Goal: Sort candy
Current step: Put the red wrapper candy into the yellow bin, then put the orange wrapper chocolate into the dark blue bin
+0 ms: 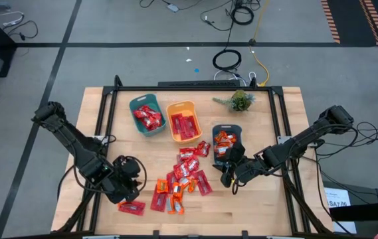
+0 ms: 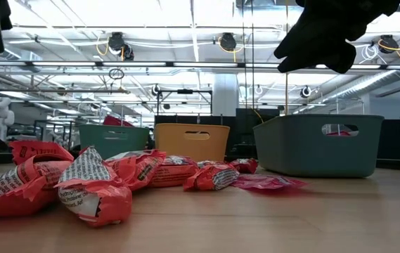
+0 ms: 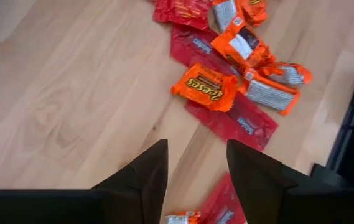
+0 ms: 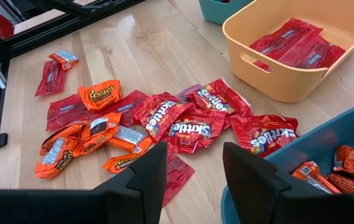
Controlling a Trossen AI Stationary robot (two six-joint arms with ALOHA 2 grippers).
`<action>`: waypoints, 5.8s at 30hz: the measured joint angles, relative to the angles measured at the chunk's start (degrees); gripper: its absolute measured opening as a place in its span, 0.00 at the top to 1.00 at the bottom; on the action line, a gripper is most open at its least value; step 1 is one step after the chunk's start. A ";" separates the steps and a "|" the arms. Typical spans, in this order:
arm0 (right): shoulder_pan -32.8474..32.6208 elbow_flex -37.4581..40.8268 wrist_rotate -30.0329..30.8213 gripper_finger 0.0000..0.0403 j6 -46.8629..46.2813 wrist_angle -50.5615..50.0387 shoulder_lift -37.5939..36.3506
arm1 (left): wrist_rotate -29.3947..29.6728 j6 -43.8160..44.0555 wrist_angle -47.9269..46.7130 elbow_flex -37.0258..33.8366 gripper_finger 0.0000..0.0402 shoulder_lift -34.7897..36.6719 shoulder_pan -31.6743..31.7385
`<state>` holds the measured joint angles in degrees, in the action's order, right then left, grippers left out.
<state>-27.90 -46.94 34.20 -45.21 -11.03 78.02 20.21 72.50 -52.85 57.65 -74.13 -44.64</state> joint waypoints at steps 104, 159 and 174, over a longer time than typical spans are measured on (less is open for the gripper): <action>0.04 0.00 0.03 0.63 0.46 0.05 0.00 | -10.11 -46.42 3.11 24.96 1.00 -15.93 53.00; 0.02 0.01 0.22 0.63 0.92 -0.35 0.00 | -18.49 -49.30 14.36 24.48 0.81 -20.98 68.25; 0.04 0.00 0.22 0.63 0.92 -0.35 0.00 | -15.50 -59.05 14.23 24.48 0.81 -20.61 61.10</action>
<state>-27.86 -46.94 34.41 -44.29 -11.38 78.02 4.71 13.44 -38.62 82.13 -94.74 16.46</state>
